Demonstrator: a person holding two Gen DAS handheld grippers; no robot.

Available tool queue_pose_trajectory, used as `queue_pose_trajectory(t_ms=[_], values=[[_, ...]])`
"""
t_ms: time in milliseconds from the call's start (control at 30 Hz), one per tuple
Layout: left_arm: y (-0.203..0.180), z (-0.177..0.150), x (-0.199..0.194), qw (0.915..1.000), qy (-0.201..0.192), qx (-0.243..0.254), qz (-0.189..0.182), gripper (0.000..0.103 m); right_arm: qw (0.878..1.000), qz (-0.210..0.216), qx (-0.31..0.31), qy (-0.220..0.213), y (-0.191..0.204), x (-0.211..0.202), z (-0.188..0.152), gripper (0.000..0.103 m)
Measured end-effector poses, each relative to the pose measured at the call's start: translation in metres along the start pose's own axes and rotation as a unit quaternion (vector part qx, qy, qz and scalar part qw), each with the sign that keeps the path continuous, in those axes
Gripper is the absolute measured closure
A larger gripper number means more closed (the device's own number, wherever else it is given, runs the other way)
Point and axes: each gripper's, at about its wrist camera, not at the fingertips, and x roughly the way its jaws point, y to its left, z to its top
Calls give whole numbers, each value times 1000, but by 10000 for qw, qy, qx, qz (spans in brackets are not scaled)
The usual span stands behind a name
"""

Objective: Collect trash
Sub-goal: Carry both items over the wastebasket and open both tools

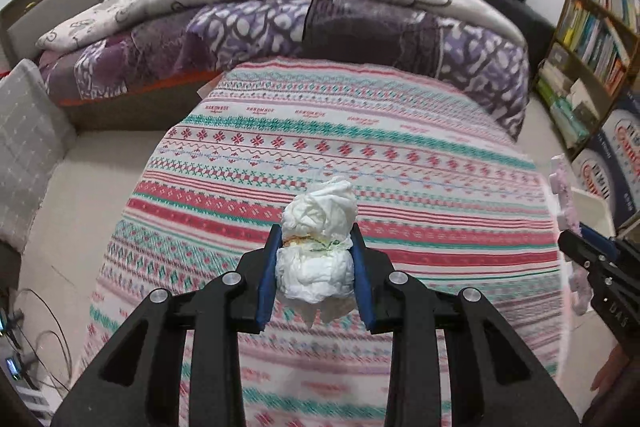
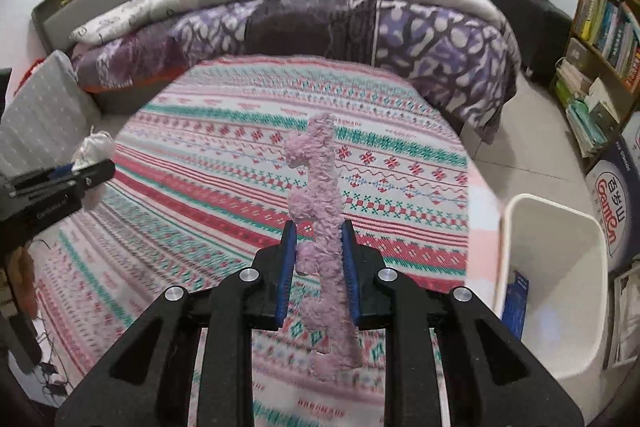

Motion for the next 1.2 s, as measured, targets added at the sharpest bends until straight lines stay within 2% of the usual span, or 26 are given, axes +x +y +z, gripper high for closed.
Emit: queue_pose_trajectory(t_ms=[167,333,467,633,933,1200], values=[[-28,-15,-25,9996,-243,-148,-75,70,9994,-69,250,-211,-16,-26,-9,82],[-58,-25,-31,9977,-586,-298,-152,70,9966,-465,477,-476,-42,-36,-21,81],[-77,-30,-26,9979,-605,-191,-162,70,9926,-704,783,-606,-65,-36,-26,81],[-103,-22,-33,9955,-925,-68,-190,70,9876,-796,1158,-701,-89,-38,-22,81],[-131,-17,-29,9954,-920,-41,-268,70,9777,-1048,1629,-811,-129,-49,-22,81],[-160,-23,-24,9955,-863,218,-319,70,9640,-1245,2213,-796,-174,-56,-27,81]])
